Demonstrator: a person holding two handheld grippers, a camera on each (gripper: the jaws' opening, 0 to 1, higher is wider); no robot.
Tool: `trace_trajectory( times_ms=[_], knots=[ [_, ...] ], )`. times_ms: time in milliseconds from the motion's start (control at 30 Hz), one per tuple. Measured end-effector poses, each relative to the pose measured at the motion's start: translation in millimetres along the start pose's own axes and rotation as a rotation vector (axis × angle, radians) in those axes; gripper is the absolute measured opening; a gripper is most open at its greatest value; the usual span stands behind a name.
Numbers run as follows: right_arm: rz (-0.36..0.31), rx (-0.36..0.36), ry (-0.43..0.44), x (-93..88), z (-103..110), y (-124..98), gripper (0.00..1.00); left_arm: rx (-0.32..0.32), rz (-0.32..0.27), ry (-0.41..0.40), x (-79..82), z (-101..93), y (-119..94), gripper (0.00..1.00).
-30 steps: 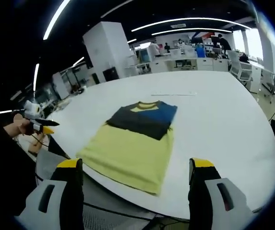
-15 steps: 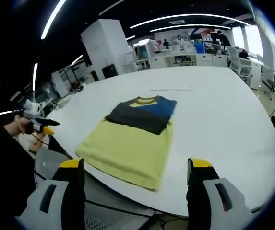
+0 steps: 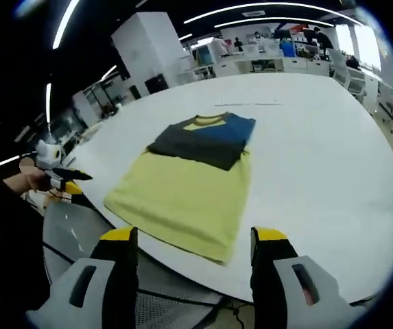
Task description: Fold the garment on the visible template until the final outline fits inside the template.
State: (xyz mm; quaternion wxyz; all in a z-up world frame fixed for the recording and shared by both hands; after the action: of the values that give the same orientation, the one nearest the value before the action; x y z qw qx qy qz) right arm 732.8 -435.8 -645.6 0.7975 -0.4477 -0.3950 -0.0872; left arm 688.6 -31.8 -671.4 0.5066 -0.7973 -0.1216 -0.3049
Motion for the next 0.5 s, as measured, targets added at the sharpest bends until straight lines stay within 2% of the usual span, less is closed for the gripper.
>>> trace_trajectory(
  times_ms=[133,267,500],
  knots=[
    [0.041,0.0,-0.014,-8.4,-3.2,7.1,0.63,0.0,0.011,-0.006,-4.6,1.4,7.9,0.64],
    [0.048,0.0,-0.009,-12.1,-6.8,12.2,0.59,0.0,0.019,-0.022,-8.7,3.8,14.7,0.57],
    [0.106,0.006,-0.016,-27.2,-13.1,26.3,0.52,-0.011,0.042,-0.056,-19.2,4.2,29.0,0.51]
  ],
)
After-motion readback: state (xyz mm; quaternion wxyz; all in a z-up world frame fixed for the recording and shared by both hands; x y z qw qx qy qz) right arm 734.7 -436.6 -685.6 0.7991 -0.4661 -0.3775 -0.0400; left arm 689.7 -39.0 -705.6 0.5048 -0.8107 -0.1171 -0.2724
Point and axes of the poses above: the point that each gripper's makers call its tool centre point, and the gripper's own axes: y roughly forward along the fingers, z roughly to its left, x roughly out of its top, the point moved 5 cm from there along -y, roughly backward along the fingers
